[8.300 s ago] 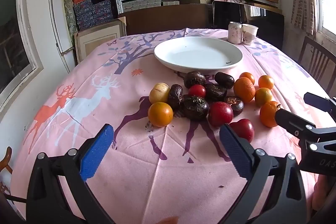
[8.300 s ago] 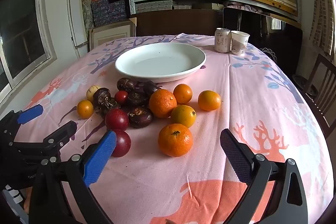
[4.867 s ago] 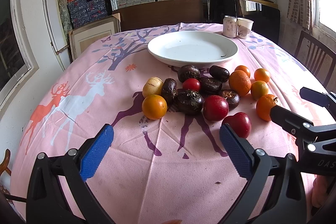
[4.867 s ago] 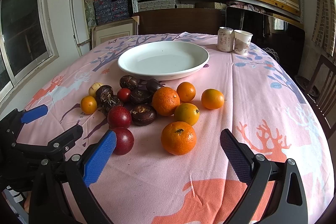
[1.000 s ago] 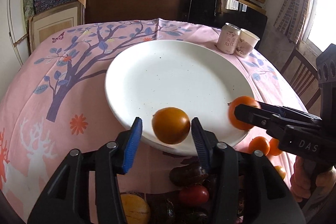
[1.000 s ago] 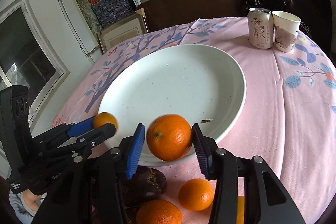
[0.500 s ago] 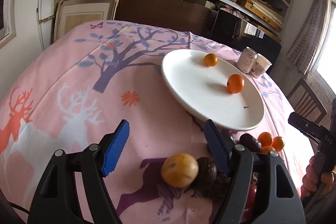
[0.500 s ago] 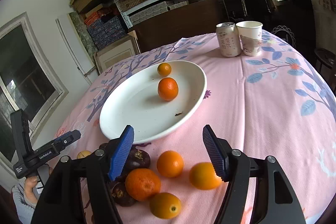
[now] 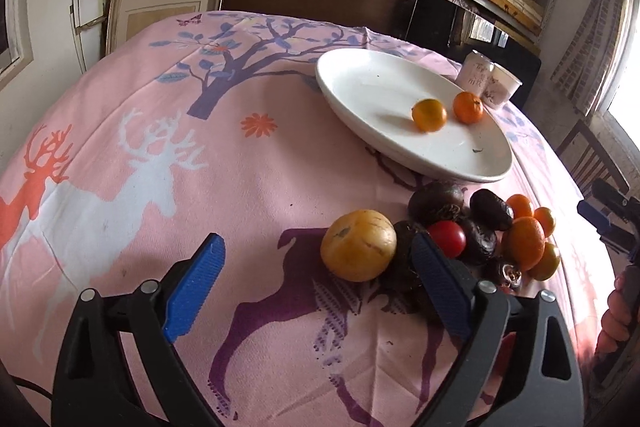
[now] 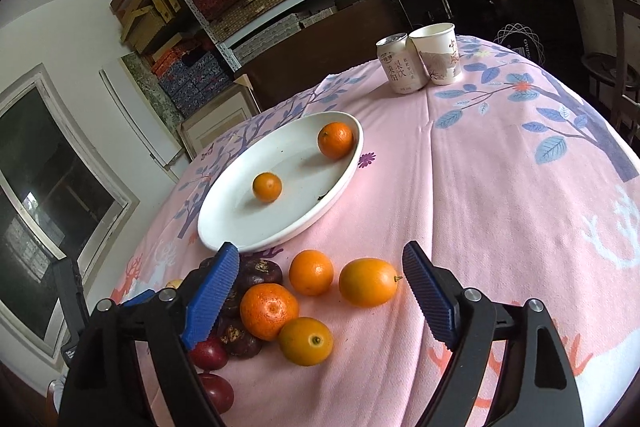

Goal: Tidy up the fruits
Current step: 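Grasp the pale yellow round fruit with the left tool while the right grasps a yellow citrus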

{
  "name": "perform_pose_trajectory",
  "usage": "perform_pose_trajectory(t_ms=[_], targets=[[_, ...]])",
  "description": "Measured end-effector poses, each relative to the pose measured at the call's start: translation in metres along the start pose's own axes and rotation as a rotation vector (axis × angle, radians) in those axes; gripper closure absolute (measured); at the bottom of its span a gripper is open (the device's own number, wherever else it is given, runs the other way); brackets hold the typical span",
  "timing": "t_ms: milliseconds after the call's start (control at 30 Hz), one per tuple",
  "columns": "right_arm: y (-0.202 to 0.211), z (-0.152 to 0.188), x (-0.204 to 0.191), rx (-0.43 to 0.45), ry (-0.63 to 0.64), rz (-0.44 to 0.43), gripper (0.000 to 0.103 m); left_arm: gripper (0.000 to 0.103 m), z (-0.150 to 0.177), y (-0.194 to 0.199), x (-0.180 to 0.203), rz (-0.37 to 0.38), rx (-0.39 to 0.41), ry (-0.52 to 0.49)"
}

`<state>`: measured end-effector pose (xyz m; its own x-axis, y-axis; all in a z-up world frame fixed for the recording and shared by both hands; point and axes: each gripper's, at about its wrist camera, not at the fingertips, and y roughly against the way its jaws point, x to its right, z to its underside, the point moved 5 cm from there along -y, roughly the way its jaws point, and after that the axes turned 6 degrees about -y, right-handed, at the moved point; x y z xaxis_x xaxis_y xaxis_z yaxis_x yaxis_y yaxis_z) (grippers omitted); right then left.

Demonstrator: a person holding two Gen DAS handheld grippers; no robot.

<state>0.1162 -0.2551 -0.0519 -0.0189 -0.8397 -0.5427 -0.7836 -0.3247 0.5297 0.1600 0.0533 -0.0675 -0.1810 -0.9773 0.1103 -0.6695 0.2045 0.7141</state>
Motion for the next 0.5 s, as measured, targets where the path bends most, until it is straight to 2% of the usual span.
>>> perform_pose_trajectory(t_ms=[67, 167, 267, 367, 500], targets=[[0.001, 0.000, 0.000, 0.004, 0.000, -0.003, 0.018, 0.008, -0.002, 0.000, -0.013, -0.060, -0.002, 0.017], [0.003, -0.001, 0.001, 0.011, -0.004, -0.003, 0.018, 0.009, -0.005, 0.011, -0.040, -0.115, 0.040, 0.109], [0.004, -0.002, 0.001, 0.012, -0.005, -0.006, 0.018, 0.009, -0.005, 0.017, -0.054, -0.072, 0.060, 0.178], [0.004, -0.002, 0.001, 0.013, -0.006, -0.006, 0.018, 0.009, -0.006, 0.017, -0.046, -0.083, 0.065, 0.136], [0.004, -0.002, 0.002, 0.012, -0.007, -0.001, 0.018, 0.011, -0.004, 0.005, -0.025, -0.153, 0.026, 0.004]])
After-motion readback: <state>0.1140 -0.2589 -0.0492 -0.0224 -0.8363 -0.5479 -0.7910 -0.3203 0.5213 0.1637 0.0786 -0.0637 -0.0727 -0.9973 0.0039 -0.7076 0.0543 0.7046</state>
